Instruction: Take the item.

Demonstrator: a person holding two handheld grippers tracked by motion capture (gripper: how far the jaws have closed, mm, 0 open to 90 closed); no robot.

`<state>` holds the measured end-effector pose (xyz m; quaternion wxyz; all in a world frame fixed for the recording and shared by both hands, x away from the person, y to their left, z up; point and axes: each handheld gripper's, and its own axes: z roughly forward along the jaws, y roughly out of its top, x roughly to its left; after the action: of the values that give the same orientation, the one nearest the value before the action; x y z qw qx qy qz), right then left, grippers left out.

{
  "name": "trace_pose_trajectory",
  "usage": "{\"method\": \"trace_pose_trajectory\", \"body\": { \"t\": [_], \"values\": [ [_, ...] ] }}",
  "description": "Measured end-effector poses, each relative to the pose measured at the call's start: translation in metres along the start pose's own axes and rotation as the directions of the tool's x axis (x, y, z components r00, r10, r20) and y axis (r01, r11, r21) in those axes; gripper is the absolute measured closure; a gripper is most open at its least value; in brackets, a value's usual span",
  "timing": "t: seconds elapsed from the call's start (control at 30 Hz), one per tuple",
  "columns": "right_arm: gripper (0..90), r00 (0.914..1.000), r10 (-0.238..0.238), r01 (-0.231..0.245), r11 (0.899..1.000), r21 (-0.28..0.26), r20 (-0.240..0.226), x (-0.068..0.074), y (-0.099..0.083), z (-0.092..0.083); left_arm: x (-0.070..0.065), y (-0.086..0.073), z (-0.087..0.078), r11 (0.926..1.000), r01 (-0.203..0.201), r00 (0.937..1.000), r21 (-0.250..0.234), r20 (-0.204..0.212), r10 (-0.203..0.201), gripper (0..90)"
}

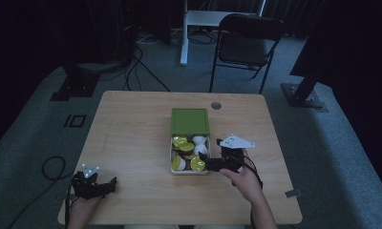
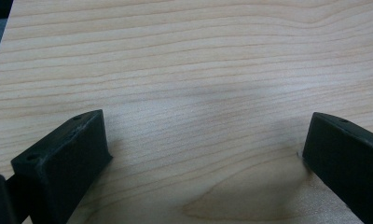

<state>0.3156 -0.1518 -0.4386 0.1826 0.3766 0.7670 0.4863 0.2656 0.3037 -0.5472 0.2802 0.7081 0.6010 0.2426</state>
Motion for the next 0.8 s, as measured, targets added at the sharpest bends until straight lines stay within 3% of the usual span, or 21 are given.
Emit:
{"method": "trace_pose_trajectory", "body": {
  "t": [0.3, 0.8],
  "values": [
    [12.3, 0.9992, -0.016, 0.016, 1.0, 0.015, -0.037, 0.015, -0.002, 0.012, 0.0, 0.0, 0.0, 1.0, 0.0, 1.0, 0.0, 0.0, 0.0, 0.3],
    [13.0, 0.9951, 0.01, -0.007, 0.999, 0.034, -0.098, 0.041, -0.009, 0.036, 0.0, 0.0, 0.0, 1.0, -0.003, 1.0, 0.002, 0.0, 0.003, 0.3]
  ]
}}
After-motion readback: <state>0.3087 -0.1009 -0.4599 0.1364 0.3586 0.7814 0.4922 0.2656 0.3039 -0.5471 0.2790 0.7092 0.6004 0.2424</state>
